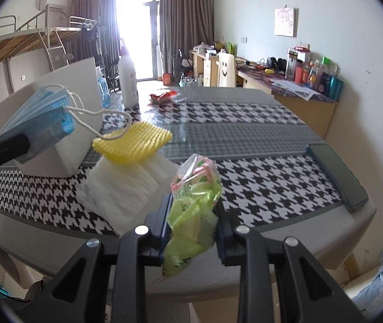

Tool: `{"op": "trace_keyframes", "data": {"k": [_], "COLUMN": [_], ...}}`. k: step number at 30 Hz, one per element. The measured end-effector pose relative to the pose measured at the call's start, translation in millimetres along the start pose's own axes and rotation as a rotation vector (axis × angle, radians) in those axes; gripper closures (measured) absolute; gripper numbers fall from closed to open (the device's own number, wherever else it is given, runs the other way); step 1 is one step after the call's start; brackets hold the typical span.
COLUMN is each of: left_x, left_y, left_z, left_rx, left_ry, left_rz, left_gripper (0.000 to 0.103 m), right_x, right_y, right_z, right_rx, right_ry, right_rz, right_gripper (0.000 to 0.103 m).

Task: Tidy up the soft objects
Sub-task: 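Lift the mask with the left gripper while the right gripper lifts the bag toward the foam box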

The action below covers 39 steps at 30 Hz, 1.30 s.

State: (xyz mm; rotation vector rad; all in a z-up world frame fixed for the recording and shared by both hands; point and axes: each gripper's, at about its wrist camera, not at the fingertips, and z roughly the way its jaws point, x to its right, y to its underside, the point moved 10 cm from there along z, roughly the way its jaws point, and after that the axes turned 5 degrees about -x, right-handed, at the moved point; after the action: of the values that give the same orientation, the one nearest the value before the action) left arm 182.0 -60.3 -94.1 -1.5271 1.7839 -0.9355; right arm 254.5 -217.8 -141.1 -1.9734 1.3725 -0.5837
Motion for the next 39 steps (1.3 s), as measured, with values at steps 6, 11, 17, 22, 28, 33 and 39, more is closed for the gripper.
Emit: {"op": "trace_keyframes", "data": {"k": [6, 11, 17, 22, 28, 33, 39], "left_x": [-2, -1, 1, 0, -2, -4, -5], "left_y": [-7, -15, -28, -36, -44, -50, -59], "left_z": [-4, -6, -9, -9, -9, -10, -15], "left_rx": [0.018, 0.033, 0.057, 0.071, 0.089, 0.099, 0.124], "left_ry": [0.002, 0.005, 0.012, 0.013, 0.000, -0.003, -0.017], "left_rz": [0.000, 0.005, 0.016, 0.020, 0.025, 0.022, 0.031], "left_gripper": [0.084, 0.084, 0.084, 0.084, 0.084, 0.084, 0.084], "right_x": [-6, -12, -14, -13, -13, -15, -18], "right_y": [-8, -13, -23, -31, -44, -54, -64], "right_z": [-4, -9, -14, -19, -29, -33, -37], "right_rx": [0.025, 0.044, 0.070, 0.090, 0.123, 0.147, 0.169], "right_ry": [-0.006, -0.017, -0.019, -0.020, -0.027, -0.033, -0.046], "right_rz": [-0.021, -0.025, -0.018, -0.014, -0.007, -0.010, -0.010], "right_gripper": [0.070, 0.070, 0.070, 0.070, 0.070, 0.070, 0.070]}}
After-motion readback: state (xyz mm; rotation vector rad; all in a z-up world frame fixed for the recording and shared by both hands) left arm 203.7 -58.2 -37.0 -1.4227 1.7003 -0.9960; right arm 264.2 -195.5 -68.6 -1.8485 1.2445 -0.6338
